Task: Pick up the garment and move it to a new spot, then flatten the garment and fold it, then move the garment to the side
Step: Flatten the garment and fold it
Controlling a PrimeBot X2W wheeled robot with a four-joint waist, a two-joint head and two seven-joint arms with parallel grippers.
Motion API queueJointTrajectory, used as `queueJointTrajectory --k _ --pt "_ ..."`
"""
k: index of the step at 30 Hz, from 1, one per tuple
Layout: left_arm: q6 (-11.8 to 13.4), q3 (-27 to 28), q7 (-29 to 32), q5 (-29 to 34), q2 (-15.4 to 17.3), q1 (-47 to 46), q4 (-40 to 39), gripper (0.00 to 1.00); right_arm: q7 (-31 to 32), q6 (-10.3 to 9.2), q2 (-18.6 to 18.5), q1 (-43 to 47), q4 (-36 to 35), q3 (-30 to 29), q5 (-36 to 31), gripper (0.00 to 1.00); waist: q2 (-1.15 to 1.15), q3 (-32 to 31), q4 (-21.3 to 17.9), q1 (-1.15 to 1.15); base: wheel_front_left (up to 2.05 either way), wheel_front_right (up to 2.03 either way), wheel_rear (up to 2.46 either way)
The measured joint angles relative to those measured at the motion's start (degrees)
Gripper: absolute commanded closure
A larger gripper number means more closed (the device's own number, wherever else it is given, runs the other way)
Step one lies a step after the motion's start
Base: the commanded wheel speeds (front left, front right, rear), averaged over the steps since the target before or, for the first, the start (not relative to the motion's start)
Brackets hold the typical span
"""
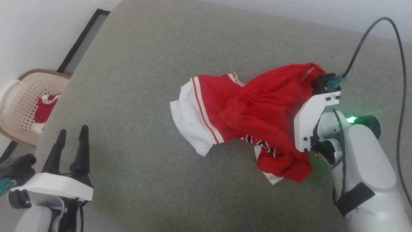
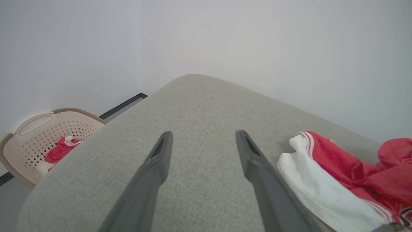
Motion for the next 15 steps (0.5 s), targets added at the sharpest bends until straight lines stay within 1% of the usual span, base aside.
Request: queueJointTrajectory --k 4,7,9,11,15 --pt "0.0 0.0 0.0 -0.1 -0.1 0.0 0.5 0.0 -1.5 0.01 0.3 -0.9 1.9 -0.5 -1.5 1.0 0.0 0.0 0.4 0.0 0.0 0.0 0.0" --pt "0.0 0.2 0.0 -0.1 0.0 0.0 0.6 0.0 -1.9 0.02 0.2 -1.0 1.9 -0.9 -1.9 1.0 0.0 -0.5 0.1 0.0 0.0 0.0 0.0" --pt "0.0 0.4 0.0 -0.1 0.0 0.2 0.6 0.0 -1.9 0.02 -0.5 -1.0 0.6 -1.2 -1.9 1.0 0.0 -1.0 -0.2 0.0 0.0 0.0 0.0" --pt "0.0 0.8 0.0 -0.1 0.0 0.4 0.5 0.0 -1.3 0.01 -2.0 -1.0 -1.2 -1.5 -1.9 1.0 0.0 -1.4 -0.7 0.0 0.0 0.0 0.0" --pt "0.0 1.7 0.0 0.1 0.1 1.2 0.3 0.0 0.3 0.02 -4.7 -0.7 -6.4 -2.6 -1.1 1.0 0.0 -2.0 -2.0 0.0 0.0 0.0 0.0"
